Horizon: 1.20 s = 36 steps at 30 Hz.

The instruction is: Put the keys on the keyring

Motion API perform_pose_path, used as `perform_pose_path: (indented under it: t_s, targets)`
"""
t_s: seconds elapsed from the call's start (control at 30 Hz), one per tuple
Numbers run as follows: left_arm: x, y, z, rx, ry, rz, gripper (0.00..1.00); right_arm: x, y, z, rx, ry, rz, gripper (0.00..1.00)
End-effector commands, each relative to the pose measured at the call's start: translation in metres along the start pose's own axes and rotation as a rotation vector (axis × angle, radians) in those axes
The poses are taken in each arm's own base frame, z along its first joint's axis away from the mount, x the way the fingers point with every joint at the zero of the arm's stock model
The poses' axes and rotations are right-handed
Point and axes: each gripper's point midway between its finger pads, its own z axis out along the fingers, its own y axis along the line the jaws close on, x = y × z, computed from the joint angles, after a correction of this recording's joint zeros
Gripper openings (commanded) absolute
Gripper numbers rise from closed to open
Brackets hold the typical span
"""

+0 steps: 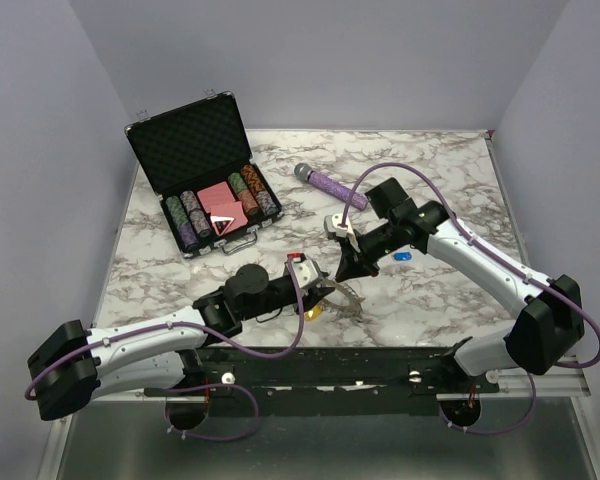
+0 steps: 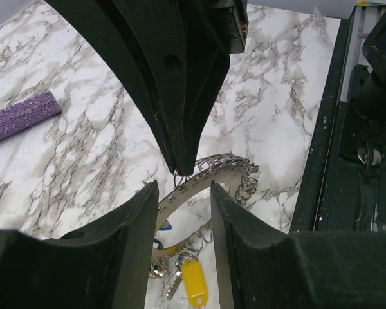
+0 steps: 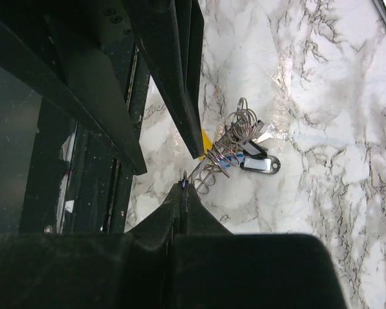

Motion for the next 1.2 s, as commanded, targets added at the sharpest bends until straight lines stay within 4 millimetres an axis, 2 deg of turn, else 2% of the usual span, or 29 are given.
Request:
perform_pose_path:
  t_s: [0.0, 0.13, 0.47, 0.77, 1.07, 1.17]
  targets:
    - [-0.002, 0.004, 0.002, -0.025, -0.011, 0.025, 0.45, -0.012, 0.006, -0.002, -0.017, -0.054, -0.022, 0.00]
    - [0.000, 0.005, 0.004, -0.027, 0.001, 0.034, 0.45, -0.012, 0.007, -0.002, -0.020, -0.058, -0.024, 0.00]
    - [0.003, 0.005, 0.010, -0.013, 0.028, 0.062, 0.32, -0.012, 0.008, -0.002, -0.025, -0.060, -0.025, 0.00]
    - [0.004, 0.006, 0.013, -0.013, 0.042, 0.074, 0.30, -0.011, 0.008, -0.001, -0.028, -0.060, -0.022, 0.00]
    - [0.009, 0.004, 0.015, 0.004, 0.066, 0.071, 0.01, -0.012, 0.008, -0.001, -0.029, -0.065, -0.024, 0.00]
    - [0.012, 0.003, 0.015, 0.007, 0.078, 0.068, 0.00, -0.011, 0.008, -0.001, -0.031, -0.064, -0.023, 0.00]
